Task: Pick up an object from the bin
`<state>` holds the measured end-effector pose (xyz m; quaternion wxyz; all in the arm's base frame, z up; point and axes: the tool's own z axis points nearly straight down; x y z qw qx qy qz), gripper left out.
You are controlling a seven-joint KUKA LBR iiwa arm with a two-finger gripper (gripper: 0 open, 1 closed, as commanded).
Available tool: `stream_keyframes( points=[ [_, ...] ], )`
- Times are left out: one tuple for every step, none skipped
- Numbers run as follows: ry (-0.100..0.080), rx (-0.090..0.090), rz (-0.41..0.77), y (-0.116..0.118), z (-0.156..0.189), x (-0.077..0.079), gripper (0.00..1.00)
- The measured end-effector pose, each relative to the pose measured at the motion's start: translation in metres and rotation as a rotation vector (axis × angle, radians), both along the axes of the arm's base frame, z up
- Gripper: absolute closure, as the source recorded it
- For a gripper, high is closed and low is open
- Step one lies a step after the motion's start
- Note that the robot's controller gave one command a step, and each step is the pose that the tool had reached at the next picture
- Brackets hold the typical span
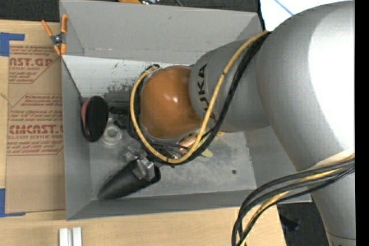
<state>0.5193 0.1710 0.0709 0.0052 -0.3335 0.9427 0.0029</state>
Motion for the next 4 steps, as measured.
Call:
stream_keyframes(
  points=[
    [-0.004, 0.005, -0.019, -0.011, 0.000, -0.006, 1.00],
    [-0.004, 0.004, -0.003, -0.005, 0.000, 0.001, 1.00],
    [-0.001, 0.004, 0.004, -0.016, 0.008, -0.018, 1.00],
    [-0.003, 0.008, -0.018, -0.017, 0.000, -0.014, 1.00]
  ],
)
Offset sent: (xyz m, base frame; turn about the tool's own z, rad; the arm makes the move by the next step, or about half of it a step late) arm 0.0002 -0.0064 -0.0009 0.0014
